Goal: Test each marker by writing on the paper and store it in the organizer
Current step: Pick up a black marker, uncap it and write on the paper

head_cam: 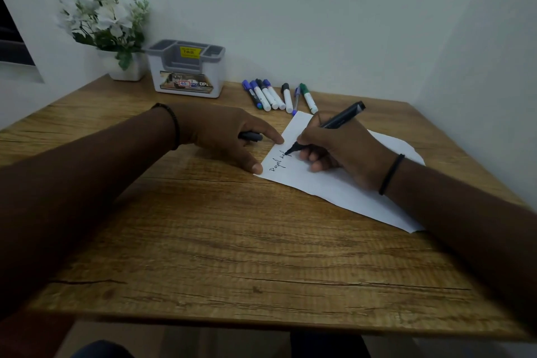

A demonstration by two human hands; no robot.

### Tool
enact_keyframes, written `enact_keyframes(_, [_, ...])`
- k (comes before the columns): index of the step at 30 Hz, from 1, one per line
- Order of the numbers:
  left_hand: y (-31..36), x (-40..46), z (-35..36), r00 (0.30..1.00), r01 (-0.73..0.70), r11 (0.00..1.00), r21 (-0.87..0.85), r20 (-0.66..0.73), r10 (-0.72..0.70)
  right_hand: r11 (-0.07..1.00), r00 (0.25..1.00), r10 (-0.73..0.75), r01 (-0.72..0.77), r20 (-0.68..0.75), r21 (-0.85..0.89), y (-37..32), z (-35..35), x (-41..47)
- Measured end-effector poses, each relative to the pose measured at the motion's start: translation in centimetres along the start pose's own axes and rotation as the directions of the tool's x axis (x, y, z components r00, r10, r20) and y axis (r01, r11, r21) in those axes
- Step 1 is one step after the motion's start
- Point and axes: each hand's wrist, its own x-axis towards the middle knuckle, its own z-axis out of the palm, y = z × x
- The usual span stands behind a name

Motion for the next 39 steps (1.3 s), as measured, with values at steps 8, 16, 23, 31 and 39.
enact_keyframes(8, [0.3, -0.3, -0.1, 1.000, 0.004, 1.000, 0.012, 0.008, -0.004, 1.000, 1.000, 0.008, -0.008, -0.019, 0.007, 0.1, 0.0, 0.1])
enact_keyframes(16, [1.0, -0.9, 0.0, 1.000, 0.004, 1.000, 0.008, -0.005, -0.004, 0.999, 0.999, 0.027, -0.026, -0.041, 0.025, 0.0, 0.1, 0.2])
enact_keyframes(23, [0.4, -0.3, 0.1, 1.000, -0.013, 1.000, 0.015, -0.010, 0.013, 0.998, 0.999, 0.039, -0.037, -0.039, 0.041, 0.0, 0.1, 0.3])
enact_keyframes(31, [-0.1, 0.2, -0.1, 1.000, -0.018, 0.999, 0.030, 0.021, 0.017, 0.997, 0.998, 0.048, -0.045, -0.044, 0.064, -0.1, 0.0, 0.4])
enact_keyframes(39, [0.1, 0.2, -0.2, 1.000, -0.007, 1.000, 0.029, 0.022, 0.007, 0.997, 0.999, 0.041, -0.039, -0.032, 0.061, 0.0, -0.1, 0.3])
